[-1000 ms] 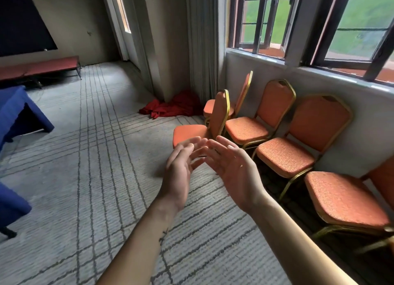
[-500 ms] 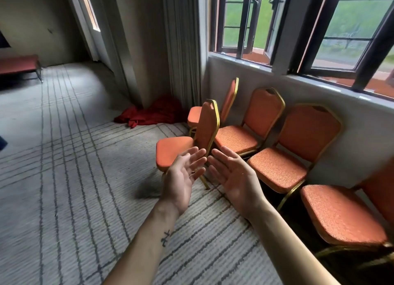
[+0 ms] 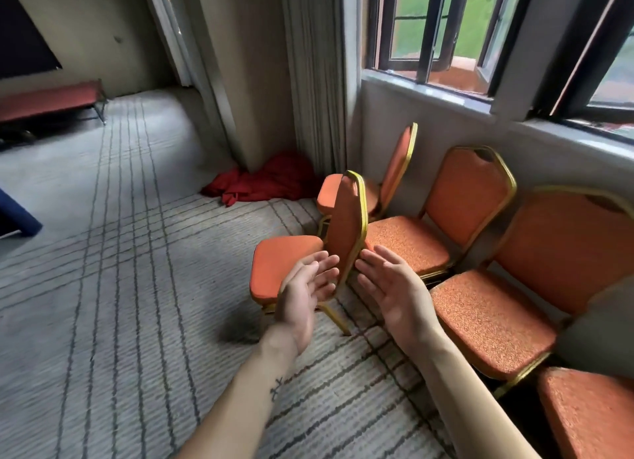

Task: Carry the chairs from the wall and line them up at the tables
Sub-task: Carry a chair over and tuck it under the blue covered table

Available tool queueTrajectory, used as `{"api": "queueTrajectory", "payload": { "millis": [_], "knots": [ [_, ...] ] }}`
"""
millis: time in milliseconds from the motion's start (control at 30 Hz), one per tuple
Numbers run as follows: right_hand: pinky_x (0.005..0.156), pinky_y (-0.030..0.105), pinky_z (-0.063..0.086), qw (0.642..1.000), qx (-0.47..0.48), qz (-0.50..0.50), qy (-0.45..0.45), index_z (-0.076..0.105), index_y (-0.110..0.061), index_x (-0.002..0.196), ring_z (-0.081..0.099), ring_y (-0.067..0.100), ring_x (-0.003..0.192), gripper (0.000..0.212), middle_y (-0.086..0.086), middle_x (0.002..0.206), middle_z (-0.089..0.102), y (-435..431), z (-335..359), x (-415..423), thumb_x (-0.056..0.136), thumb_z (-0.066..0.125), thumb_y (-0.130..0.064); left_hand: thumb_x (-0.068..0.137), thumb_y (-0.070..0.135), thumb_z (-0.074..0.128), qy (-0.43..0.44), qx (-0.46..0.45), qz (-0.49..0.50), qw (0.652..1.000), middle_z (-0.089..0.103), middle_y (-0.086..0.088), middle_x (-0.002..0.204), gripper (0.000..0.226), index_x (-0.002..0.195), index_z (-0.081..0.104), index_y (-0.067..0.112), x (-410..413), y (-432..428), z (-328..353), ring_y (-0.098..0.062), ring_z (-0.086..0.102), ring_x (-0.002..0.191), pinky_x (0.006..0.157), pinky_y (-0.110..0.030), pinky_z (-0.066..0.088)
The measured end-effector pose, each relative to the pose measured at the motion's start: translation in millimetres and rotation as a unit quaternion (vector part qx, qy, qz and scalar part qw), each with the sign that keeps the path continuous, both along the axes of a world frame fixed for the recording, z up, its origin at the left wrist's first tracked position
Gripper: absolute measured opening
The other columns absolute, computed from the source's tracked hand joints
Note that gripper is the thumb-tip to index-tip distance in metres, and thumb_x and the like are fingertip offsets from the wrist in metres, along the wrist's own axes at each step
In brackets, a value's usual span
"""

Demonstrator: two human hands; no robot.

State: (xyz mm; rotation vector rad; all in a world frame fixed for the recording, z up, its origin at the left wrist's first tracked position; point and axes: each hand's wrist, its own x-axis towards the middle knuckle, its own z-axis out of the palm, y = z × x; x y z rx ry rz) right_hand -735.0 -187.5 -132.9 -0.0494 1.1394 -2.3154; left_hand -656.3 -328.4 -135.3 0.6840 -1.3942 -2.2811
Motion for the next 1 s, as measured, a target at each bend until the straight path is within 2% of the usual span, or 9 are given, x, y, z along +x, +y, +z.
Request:
{"api": "queueTrajectory", "payload": {
  "millis": [233,500,633,767,867,1000],
  "knots": [
    [0.105,0.043,0.049,0.998,0.053,0.004,0.013,0.060,-0.008,0.130,0.069,0.028,0.116,0.033,0.014,0.122,0.073,-20.2,-6.9,-136.5,0.103,0.042,-0.004,0.106,0.017,0.043,-0.039,-0.030,0.007,0.999,0.076,-0.005,0.117,0.028,0.124,0.064,0.011,-129.4,-12.6,-6.3,-0.023,0.068,0.115,0.103,-0.041,0.049],
    [0.092,0.035,0.053,0.995,0.097,0.016,0.001,0.062,-0.012,0.131,0.071,0.026,0.111,0.030,0.011,0.121,0.073,-94.3,-32.4,-269.1,0.103,0.050,-0.008,0.105,0.021,0.044,-0.069,-0.036,-0.010,0.997,0.077,-0.001,0.114,0.027,0.119,0.067,0.015,-276.3,-84.2,-48.7,-0.019,0.069,0.113,0.099,-0.036,0.048],
    [0.100,0.040,0.053,0.988,0.152,0.022,0.020,0.063,-0.013,0.131,0.069,0.029,0.116,0.031,0.010,0.121,0.073,-134.1,-49.5,-333.1,0.101,0.053,-0.010,0.105,0.021,0.045,-0.091,-0.022,-0.008,0.996,0.077,0.000,0.112,0.026,0.117,0.068,0.017,-351.9,-127.9,-75.4,-0.019,0.068,0.113,0.098,-0.036,0.048],
    [0.109,0.046,0.049,0.988,0.156,0.011,-0.005,0.065,-0.011,0.128,0.066,0.034,0.119,0.031,0.014,0.120,0.073,-166.3,-57.0,-393.1,0.098,0.058,-0.009,0.105,0.022,0.047,-0.121,-0.024,-0.057,0.991,0.076,-0.001,0.114,0.024,0.117,0.068,0.019,-414.4,-157.2,-88.6,-0.019,0.066,0.115,0.104,-0.039,0.047],
    [0.107,0.045,0.051,0.987,0.154,-0.002,-0.032,0.066,-0.010,0.125,0.068,0.032,0.116,0.029,0.014,0.118,0.074,-187.5,-58.7,-429.0,0.098,0.057,-0.008,0.104,0.023,0.051,-0.163,-0.035,-0.093,0.982,0.074,-0.001,0.116,0.021,0.117,0.067,0.022,-449.5,-173.6,-92.5,-0.018,0.064,0.116,0.106,-0.039,0.046],
    [0.100,0.039,0.055,0.984,0.177,0.004,-0.026,0.068,-0.011,0.123,0.071,0.026,0.108,0.026,0.012,0.115,0.075,-209.0,-70.4,-475.0,0.099,0.056,-0.009,0.102,0.024,0.054,-0.191,-0.054,-0.098,0.975,0.071,-0.001,0.117,0.018,0.114,0.067,0.024,-495.9,-191.7,-101.5,-0.014,0.062,0.116,0.107,-0.038,0.044]
  ]
}}
